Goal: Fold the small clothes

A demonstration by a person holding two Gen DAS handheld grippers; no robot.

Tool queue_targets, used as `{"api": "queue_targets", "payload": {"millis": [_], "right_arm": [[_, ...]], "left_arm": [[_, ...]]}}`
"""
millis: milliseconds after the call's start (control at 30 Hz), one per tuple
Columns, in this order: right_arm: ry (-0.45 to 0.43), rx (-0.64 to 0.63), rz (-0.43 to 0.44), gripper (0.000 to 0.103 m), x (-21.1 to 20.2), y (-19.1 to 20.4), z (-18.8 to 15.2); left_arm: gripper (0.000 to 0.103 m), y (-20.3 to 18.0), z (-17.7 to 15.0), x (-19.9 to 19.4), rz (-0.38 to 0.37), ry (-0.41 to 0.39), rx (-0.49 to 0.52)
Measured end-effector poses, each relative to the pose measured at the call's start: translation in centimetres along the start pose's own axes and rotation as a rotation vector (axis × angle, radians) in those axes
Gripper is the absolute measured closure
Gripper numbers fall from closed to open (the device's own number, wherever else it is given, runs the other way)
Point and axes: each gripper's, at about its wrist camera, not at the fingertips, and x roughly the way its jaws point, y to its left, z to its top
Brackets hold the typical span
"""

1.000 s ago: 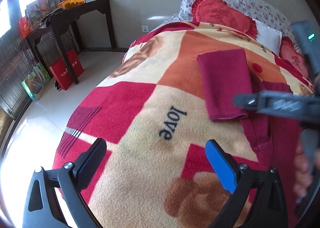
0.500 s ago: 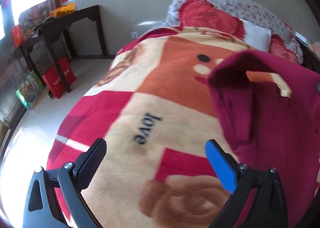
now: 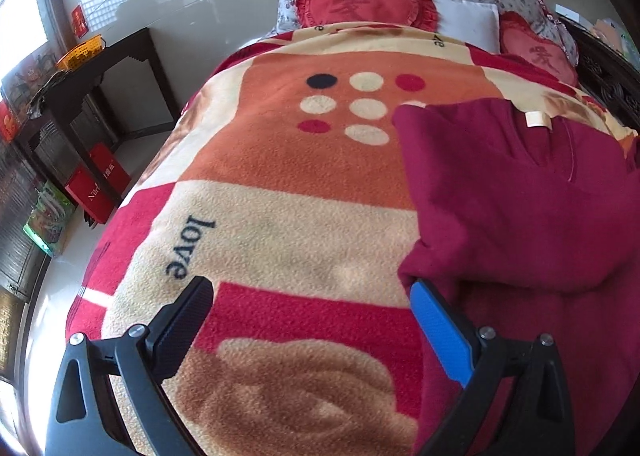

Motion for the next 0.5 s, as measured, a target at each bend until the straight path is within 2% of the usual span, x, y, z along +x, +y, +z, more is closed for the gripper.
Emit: {"api": "queue_targets", "payload": {"millis": [33,100,167,233,300,433,500], "right_arm": [[-0.031,-0.019,0.023,0.090,-0.9,1.2,0.5],[-0.081,-0.044,0.102,0.089,-2.1,3.8,1.6],[-0.102,-0.088,0.228,0.084,-2.4,7.6,2.7],[-0.095,-0.173,0.375,0.081,-1.2,13.3,4.4],[-0.091,-0.255,0.433,0.081,0.8,18.1,5.5],[-0.038,-0.413,0.440,0.081,6.4,25.3,6.7],[-0.008,-0.467,0.418,0.081,8.9,27.5,7.0]], "left_arm": [[0.001,-0.1,0.1,0.2,-0.003,0.000,0.004],[0.001,-0.5,0.3,0.7,0.005,0.007,0.015],[0.001,-0.8,0.5,1.7,0.021,0.019,0.025],[0.001,-1.0,0.7,2.8,0.029,0.056,0.021],[0.001,-0.7,0.5,3.1,0.016,0.066,0.003],[0.001,0.1,0.4,3.5,-0.010,0.073,-0.019],[0.001,0.4,0.4,3.6,-0.029,0.078,-0.029]]}}
